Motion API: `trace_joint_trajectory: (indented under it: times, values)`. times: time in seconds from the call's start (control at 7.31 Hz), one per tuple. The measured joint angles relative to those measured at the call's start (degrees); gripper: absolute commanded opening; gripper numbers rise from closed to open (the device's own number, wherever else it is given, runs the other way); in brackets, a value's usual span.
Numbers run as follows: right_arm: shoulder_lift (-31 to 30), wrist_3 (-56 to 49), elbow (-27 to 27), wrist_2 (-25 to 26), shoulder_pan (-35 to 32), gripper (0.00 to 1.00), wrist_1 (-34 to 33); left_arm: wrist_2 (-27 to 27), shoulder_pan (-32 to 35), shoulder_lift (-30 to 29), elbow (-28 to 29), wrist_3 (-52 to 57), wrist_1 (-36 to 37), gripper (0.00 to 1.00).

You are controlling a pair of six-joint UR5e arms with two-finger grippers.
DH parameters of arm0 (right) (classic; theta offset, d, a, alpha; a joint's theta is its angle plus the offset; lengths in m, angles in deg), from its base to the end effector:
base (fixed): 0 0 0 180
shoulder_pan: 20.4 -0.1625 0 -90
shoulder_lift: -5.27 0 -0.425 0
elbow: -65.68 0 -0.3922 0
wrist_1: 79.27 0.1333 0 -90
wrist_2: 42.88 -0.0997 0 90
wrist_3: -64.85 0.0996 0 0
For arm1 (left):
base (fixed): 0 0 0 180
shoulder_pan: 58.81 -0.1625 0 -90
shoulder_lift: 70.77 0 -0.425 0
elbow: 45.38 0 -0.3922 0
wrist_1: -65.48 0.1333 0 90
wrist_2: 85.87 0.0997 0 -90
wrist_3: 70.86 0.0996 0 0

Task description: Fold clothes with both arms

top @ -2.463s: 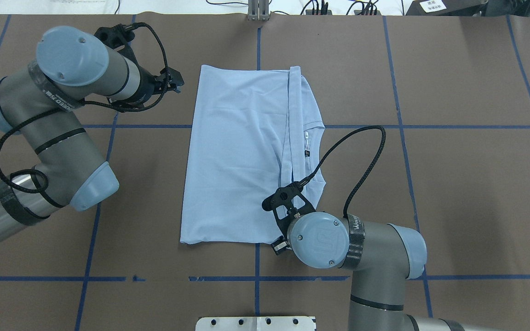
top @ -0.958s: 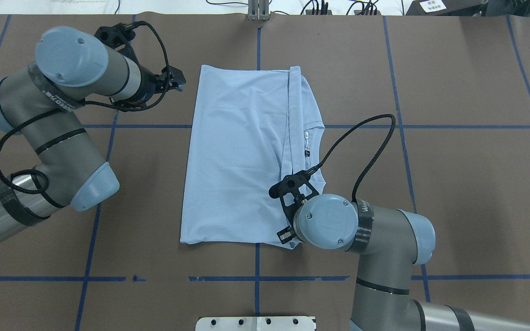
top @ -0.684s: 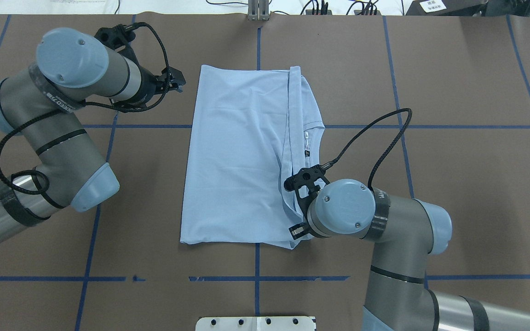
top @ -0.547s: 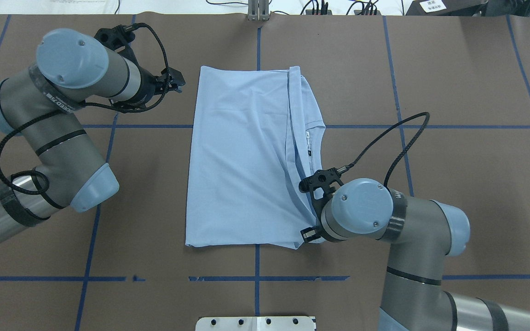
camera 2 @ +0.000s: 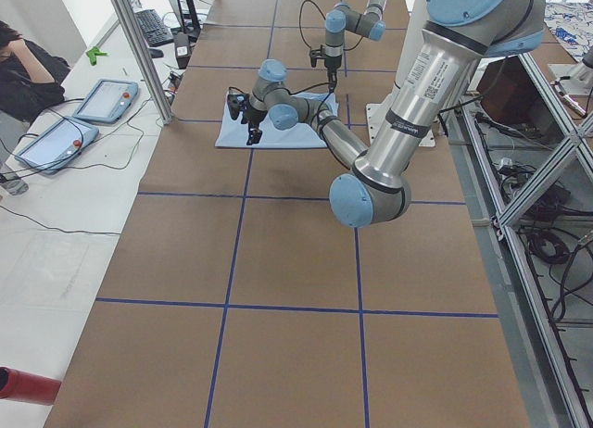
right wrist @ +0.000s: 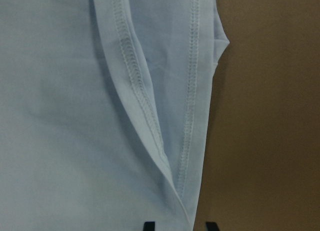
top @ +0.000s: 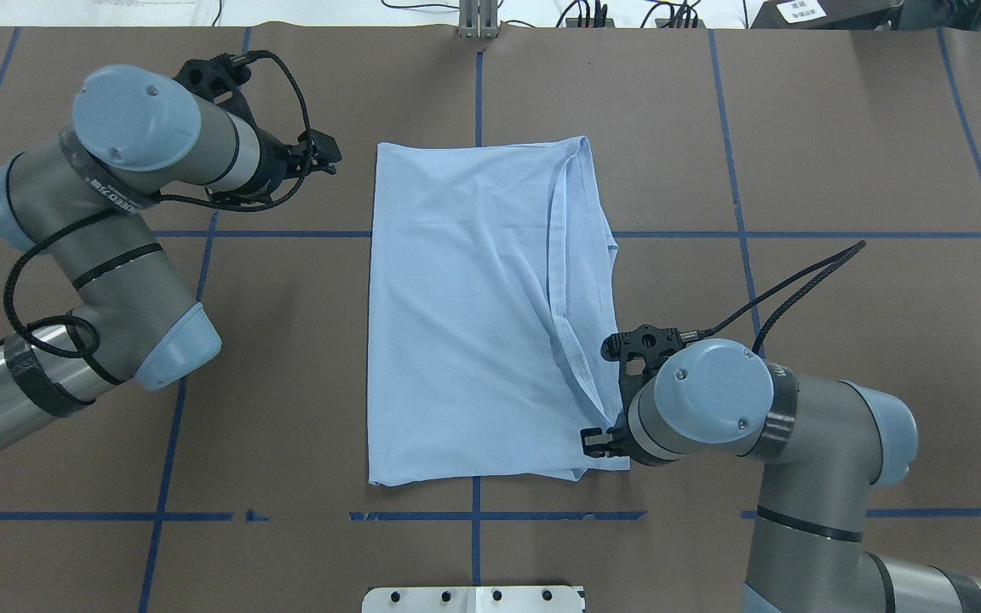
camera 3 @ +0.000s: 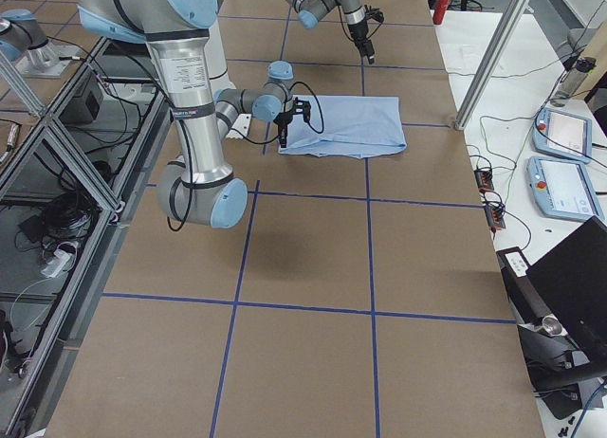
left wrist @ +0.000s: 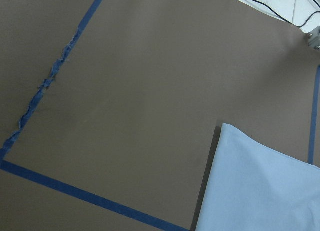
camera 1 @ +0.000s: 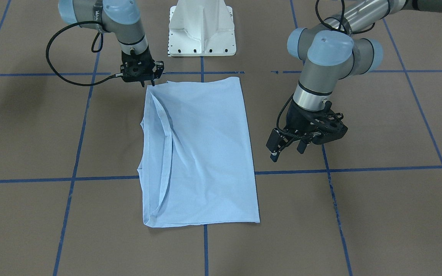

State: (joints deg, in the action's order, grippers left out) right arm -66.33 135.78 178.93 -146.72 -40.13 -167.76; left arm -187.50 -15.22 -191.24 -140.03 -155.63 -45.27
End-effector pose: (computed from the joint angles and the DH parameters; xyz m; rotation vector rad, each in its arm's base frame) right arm -0.4959 -0.2942 0.3075 0.0320 -0.7833 -0.0800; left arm 0.4094 -0.5460 0.2754 0.2344 0.9734 -0.5146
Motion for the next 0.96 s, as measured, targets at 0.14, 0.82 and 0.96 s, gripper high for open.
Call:
trace_joint_trajectory:
  times: [0.14,0.82,0.96]
  values:
    - [1.11,-0.27,-0.25,0.04,-1.49,1.00,0.04,-0.03,0.00,-0.01,0.22,0.10,-0.39,1.00]
    - [15.18,-10.10,-15.22,0.57,-10.10,0.76,-0.32,0.02,0.00,-0.11,0.27,0.67,-0.58,1.00]
    - [17.05,-12.03,-17.72,1.01,-10.57,0.67,-0.35,0.01,0.00,-0.11,0.27,0.66,-0.60,1.00]
